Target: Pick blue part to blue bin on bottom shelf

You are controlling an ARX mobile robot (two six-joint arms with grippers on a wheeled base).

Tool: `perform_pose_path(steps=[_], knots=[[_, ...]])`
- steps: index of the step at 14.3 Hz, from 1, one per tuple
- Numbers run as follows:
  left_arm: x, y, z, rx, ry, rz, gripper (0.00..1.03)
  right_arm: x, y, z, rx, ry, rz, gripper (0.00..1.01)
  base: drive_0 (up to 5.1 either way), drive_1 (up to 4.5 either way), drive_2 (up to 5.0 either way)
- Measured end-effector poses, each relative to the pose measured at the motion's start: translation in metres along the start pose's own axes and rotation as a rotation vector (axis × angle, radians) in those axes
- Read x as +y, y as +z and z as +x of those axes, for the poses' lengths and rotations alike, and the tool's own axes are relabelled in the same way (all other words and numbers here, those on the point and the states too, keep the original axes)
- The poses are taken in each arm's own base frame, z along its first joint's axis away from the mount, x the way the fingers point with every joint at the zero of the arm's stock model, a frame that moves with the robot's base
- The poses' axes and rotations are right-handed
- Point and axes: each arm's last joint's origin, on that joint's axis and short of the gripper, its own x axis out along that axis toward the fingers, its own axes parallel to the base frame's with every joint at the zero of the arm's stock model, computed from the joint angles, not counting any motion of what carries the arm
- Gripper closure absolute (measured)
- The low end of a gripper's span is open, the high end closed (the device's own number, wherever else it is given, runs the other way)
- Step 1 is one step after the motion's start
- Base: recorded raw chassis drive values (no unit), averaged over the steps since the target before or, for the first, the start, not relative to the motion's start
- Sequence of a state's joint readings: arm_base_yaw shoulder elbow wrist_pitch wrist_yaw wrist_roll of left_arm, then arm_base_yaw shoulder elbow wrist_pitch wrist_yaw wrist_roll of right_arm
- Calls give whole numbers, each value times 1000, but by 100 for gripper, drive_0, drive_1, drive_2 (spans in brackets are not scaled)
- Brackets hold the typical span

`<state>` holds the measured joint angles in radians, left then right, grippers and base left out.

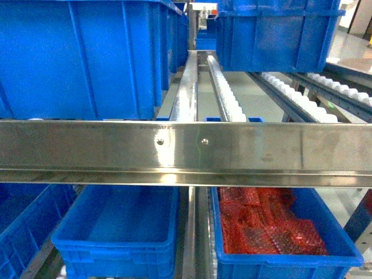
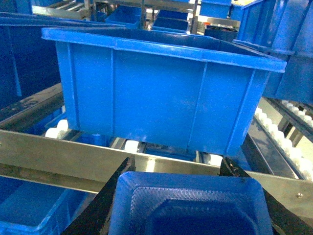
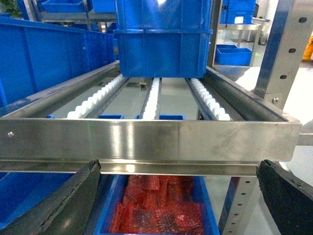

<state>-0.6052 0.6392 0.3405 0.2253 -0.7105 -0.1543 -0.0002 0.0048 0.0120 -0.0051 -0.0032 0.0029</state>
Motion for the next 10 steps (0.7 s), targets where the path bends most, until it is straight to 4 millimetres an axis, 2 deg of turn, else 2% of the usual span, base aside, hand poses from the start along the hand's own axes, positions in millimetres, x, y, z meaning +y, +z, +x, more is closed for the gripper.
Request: perform_pose_path(steps=[10], knots=[[0,0,0,0,0,0,59,0,0,0,0,-3,0,3,-494,247,247]])
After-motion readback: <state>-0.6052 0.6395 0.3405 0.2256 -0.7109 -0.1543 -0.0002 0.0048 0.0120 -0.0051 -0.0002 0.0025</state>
